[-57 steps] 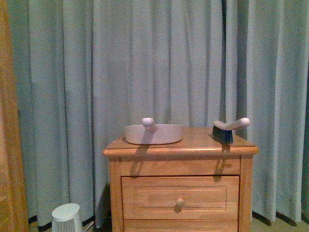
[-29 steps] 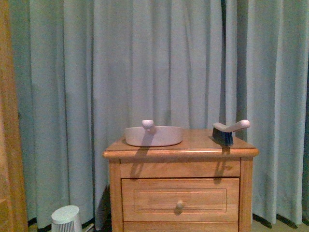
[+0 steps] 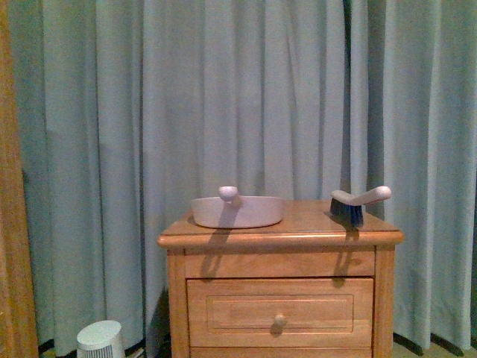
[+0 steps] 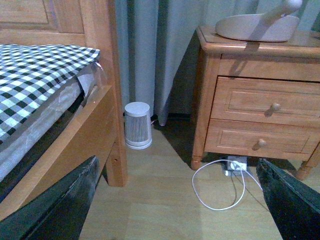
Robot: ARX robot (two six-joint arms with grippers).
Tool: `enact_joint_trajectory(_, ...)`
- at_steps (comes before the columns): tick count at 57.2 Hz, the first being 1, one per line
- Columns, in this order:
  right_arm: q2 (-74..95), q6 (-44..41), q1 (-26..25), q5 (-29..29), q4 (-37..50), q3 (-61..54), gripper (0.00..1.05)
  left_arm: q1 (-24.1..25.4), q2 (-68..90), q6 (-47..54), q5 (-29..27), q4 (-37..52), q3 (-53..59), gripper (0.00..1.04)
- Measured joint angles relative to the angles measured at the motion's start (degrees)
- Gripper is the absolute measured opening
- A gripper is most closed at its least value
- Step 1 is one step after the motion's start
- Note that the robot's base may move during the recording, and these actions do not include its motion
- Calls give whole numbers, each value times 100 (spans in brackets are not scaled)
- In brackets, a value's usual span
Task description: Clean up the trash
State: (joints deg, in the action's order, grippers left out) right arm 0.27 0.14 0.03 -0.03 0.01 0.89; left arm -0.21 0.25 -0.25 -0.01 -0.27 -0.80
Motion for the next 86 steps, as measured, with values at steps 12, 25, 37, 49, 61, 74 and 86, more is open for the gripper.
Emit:
enact_joint_trajectory(12,0,2,0,0,0,0,97,0,0,2,-2,0,0,97)
enact_joint_trajectory(25,0,2,0,0,0,0,97,0,0,2,0,0,0,97)
enact_joint_trajectory(37,0,2,0,0,-2,0,97,0,-7,0,0,0,0,97)
enact_joint_trajectory(49,-2,0,0,-2,-2,0,97,0,-7,0,0,0,0,97)
enact_joint_trajectory(61,-2,2,0,-2,-2,0,97,0,-11,2,0,0,0,97)
enact_joint_trajectory(74,-2,0,0,-2,-2,0,97,0,-11,2,0,0,0,97)
enact_joint_trajectory(86,-2,2,0,0,-2,0,97,326,1091,-1464,501,221,-199,97)
